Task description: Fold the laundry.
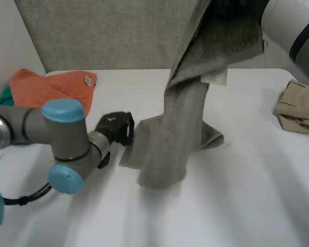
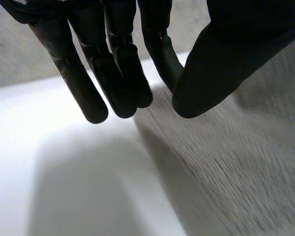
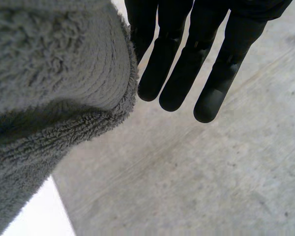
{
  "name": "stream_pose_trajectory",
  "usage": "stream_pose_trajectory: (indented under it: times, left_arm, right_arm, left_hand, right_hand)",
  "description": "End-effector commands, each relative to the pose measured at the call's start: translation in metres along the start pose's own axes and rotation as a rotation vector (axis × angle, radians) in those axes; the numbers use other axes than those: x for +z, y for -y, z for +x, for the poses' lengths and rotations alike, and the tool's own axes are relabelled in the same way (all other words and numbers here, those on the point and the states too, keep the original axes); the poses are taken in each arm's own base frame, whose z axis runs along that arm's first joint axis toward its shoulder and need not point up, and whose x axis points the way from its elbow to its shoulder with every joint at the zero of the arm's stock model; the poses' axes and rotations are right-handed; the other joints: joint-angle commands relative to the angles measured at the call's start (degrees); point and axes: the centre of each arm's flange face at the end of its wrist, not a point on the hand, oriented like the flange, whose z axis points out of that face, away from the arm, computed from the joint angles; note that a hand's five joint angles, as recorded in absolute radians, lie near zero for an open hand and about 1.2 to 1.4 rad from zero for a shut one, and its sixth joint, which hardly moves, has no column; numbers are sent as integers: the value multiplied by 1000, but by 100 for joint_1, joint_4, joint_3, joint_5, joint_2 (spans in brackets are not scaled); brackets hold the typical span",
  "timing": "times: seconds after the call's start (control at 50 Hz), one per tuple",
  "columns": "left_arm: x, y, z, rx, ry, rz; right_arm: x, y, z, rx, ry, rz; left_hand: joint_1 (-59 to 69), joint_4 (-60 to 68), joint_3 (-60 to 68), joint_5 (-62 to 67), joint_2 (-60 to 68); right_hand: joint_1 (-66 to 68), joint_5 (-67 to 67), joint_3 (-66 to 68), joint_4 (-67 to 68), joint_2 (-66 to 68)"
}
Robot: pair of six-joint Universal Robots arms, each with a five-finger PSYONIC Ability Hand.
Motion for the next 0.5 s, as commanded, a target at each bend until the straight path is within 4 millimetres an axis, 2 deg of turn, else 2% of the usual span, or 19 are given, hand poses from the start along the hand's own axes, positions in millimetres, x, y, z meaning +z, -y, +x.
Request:
stream_pose_trajectory:
  times: [0.02, 0.08, 0.1, 0.12, 0.18, 0.24, 0.26, 0.32, 0.36, 0.46, 0.5]
  left_arm:
    - [-41, 78, -44, -8, 113, 186]
    - [-62, 92, -49, -4, 137, 226]
    - [-77, 92, -48, -6, 143, 227]
    - [-83, 90, -47, -7, 145, 220]
    - [-107, 68, -40, -14, 142, 174]
    - [-120, 51, -36, -18, 140, 152]
    - [-126, 39, -33, -18, 136, 143]
    - [-130, 25, -25, -11, 113, 156]
    - [-130, 17, -13, -7, 69, 188]
    - [-116, 2, 17, 13, -28, 204]
    - [-111, -1, 23, 14, -46, 195]
  right_arm:
    - [-3, -22, -9, 13, 35, -79]
    - [-3, -24, -10, 15, 27, -90]
    - [-4, -22, -10, 15, 21, -92]
    - [-4, -22, -9, 15, 13, -95]
    - [-4, -19, -7, 14, -10, -97]
    - [-5, -15, -6, 15, -20, -87]
    - [-5, -14, -7, 17, -19, -84]
    - [-6, -4, -9, 35, -16, -58]
    - [-8, 2, -11, 49, -10, -45]
    - [-12, 15, -14, 60, -5, -20]
    - [-13, 19, -13, 59, -9, -17]
  left_hand:
    - [-2640, -2725, -2694, -2569, -2719]
    - [-4146, -4231, -4200, -4075, -4225]
    - [-4416, -4500, -4470, -4345, -4495]
    - [-4502, -4586, -4556, -4431, -4581]
    - [-4971, -5056, -5025, -4900, -5050]
    - [-5125, -5210, -5179, -5054, -5204]
    - [-5142, -5226, -5196, -5071, -5221]
    - [-5193, -5277, -5247, -5121, -5271]
    - [-5193, -5277, -5247, -5122, -5272]
    - [-5193, -5277, -5247, -5121, -5271]
    - [-5193, -5277, -5247, -5121, -5271]
  right_hand:
    - [1526, 1241, 1213, 1140, 1273]
    - [1526, 1241, 1213, 1140, 1273]
    - [1526, 1241, 1213, 1140, 1273]
    - [1526, 1241, 1213, 1140, 1273]
    - [1526, 1241, 1213, 1140, 1273]
    - [1526, 1241, 1213, 1140, 1273]
    - [1526, 1241, 1213, 1140, 1273]
    - [1526, 1241, 1213, 1140, 1273]
    - [1526, 1241, 1213, 1140, 1273]
    - [1526, 1241, 1213, 1140, 1273]
    - [1526, 1241, 1213, 1140, 1273]
